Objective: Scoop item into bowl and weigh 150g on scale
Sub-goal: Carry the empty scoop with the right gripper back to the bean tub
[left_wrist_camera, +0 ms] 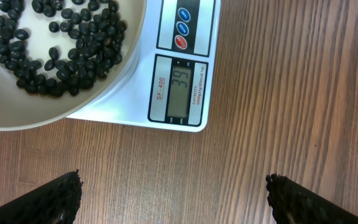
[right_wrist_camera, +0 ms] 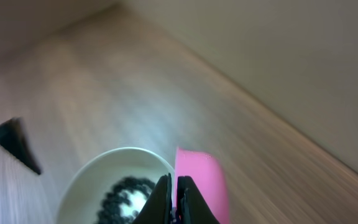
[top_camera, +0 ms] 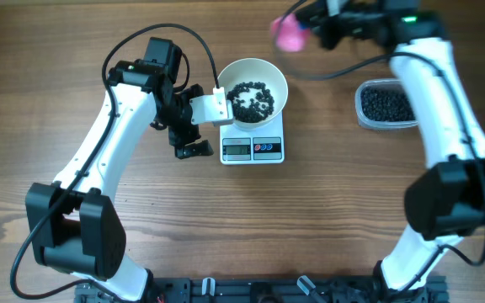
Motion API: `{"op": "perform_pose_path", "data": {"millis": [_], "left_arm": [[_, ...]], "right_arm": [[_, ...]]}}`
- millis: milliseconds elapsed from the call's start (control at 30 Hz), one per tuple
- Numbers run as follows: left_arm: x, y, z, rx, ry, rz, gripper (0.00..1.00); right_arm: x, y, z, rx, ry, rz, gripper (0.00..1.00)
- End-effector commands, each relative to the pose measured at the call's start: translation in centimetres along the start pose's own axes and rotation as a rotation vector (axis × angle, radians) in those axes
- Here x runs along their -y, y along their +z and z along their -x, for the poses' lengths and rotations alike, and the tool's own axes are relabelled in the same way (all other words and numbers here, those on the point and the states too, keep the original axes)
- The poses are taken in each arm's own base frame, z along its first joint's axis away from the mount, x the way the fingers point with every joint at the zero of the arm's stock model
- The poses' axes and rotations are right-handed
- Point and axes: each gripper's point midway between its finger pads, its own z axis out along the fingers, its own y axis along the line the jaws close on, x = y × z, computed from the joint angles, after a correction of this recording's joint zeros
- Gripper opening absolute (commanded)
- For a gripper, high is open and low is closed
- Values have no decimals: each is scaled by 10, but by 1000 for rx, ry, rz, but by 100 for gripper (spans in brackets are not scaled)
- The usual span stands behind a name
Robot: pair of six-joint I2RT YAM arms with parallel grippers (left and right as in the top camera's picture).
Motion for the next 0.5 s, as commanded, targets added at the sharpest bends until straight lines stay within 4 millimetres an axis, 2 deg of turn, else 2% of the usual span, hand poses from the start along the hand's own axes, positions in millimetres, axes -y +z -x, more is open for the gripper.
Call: {"op": "perform_pose_path", "data": {"millis": [0,33,67,133,200,333,467], "left_arm": [[4,3,3,19,18,-20,100],[4,3,3,19,18,-20,100],[4,3,3,19,18,-20,100],[4,3,3,19,18,-20,100],[4,3,3,19,18,-20,100],[4,3,3,18,17,-20,100],[4,3,3,19,18,-20,100]], "right_arm": [[62,-59,-26,-70,241,-250,4],[76,-70,-43,-120,279,-319,4],[103,-98,-75,-219,340,-468,4],[121,-121,-98,-299,350,-570,4],[128,-136,-116,-377,284,-582,4],[122,-135,-144,-500,133,-508,4],[129,-136,-183,-619,173,-554,5]]}}
